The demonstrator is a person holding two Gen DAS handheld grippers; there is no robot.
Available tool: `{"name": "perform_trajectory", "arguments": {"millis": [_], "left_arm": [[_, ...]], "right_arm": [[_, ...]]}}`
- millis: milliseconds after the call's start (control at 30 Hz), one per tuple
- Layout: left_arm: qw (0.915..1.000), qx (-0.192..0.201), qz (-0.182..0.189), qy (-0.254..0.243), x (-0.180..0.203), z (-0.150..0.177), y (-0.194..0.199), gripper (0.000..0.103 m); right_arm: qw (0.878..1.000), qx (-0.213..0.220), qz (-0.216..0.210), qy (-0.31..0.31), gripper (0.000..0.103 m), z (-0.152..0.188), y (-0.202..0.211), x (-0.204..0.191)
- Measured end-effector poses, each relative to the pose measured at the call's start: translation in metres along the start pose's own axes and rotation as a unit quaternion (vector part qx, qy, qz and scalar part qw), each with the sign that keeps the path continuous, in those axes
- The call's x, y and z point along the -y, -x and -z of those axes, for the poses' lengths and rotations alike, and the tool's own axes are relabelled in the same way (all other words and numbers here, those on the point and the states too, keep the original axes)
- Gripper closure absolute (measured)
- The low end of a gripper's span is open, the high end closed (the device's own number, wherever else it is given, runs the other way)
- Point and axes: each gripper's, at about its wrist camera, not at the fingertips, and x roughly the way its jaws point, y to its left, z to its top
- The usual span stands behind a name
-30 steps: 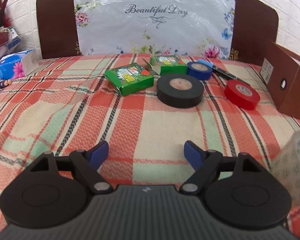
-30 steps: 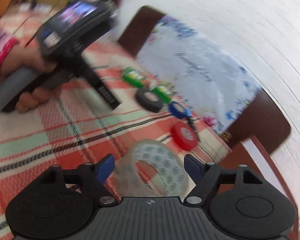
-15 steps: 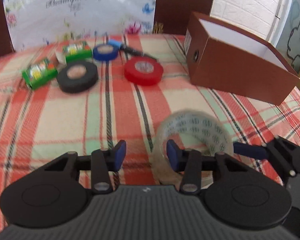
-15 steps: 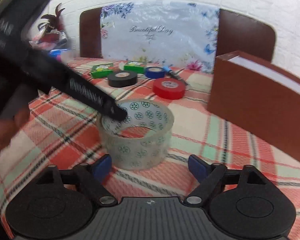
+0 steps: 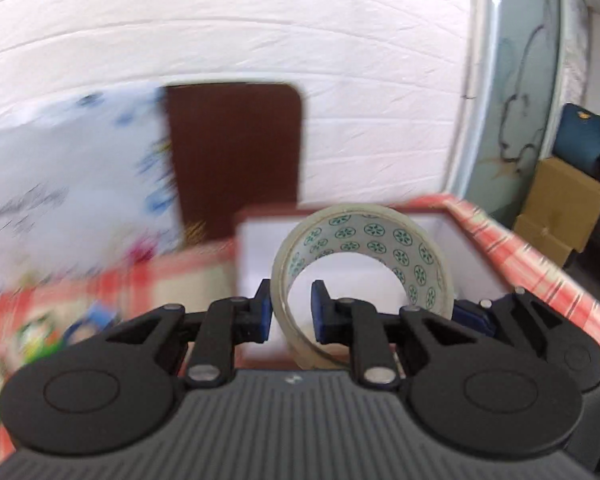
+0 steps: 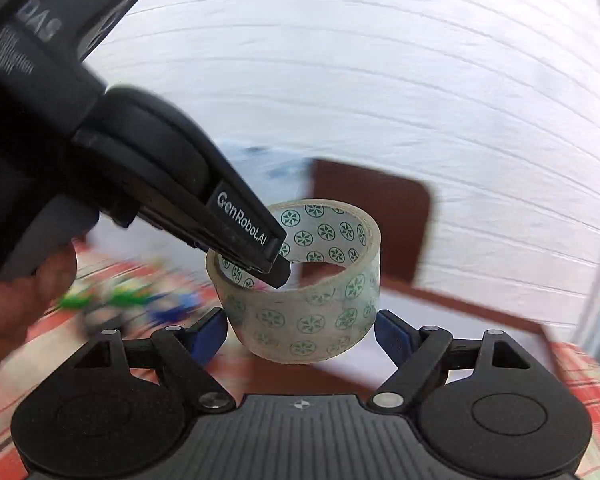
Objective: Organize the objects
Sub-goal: 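Carry the tape roll with the left gripper into the box and release, then move the left gripper back over the table toward the green cartons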
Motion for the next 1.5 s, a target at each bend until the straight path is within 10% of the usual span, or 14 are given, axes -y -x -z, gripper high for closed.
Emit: {"name": "perform_trajectory", "arguments": {"millis": [233,500,1500], "left_arm": [[0.9983,-0.045,0.035,-0.002,0.049,-0.017,-0.096,0.082],[0.9983,-0.058,0.008,0.003,0.058,-0.008,-0.118,0.080],[0.9931,-0.064,-0.098,-0.010,0.017,0.053,0.014,0.071]], "right_arm": [[0.997,-0.061,0.051,-0.026,0.023,0.022,-0.044,0.070],[0.995,-0.063,0.058,-0.053,0.016,0.042,-0.054,0.091],[0.989,-0.076,0.057,-0.116,0.017,0.045,0.015,0.002]]}}
